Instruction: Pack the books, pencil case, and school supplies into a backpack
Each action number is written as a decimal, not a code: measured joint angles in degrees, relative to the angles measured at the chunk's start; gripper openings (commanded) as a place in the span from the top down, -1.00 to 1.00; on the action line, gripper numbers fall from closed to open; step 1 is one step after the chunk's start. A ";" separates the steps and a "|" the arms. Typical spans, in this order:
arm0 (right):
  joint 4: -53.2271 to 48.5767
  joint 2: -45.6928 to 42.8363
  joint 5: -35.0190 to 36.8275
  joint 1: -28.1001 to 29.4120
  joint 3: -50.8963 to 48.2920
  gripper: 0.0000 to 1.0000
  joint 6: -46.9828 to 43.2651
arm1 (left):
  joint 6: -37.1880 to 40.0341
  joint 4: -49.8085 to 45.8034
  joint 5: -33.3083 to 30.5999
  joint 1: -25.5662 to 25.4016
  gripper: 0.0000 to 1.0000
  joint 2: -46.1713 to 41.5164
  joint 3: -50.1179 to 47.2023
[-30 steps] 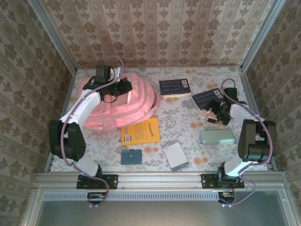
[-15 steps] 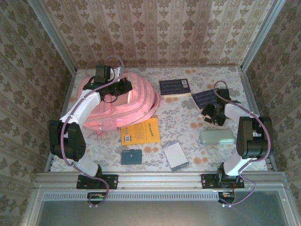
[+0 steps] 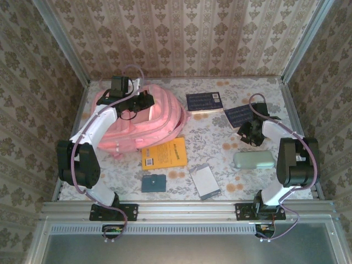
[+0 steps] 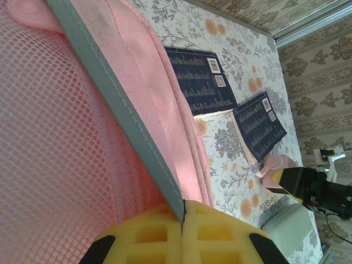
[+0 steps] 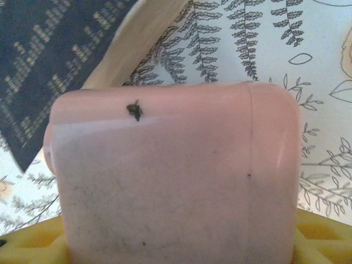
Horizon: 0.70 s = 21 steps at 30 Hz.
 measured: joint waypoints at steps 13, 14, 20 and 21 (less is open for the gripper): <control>0.61 -14.10 -1.95 9.86 2.64 -0.13 -1.77 | 6.49 -14.53 2.34 2.73 1.00 -4.33 12.96; 1.31 -14.58 -3.48 10.49 2.91 -0.13 -1.77 | 6.82 -15.17 2.75 3.23 1.00 -5.40 13.09; 5.42 -14.45 -15.13 16.20 7.08 -0.13 -1.70 | 7.48 -16.06 8.81 4.87 1.00 -8.90 13.53; 6.14 -14.34 -16.81 17.29 8.04 -0.13 -1.73 | 7.45 -15.80 10.08 4.87 1.00 -8.90 13.51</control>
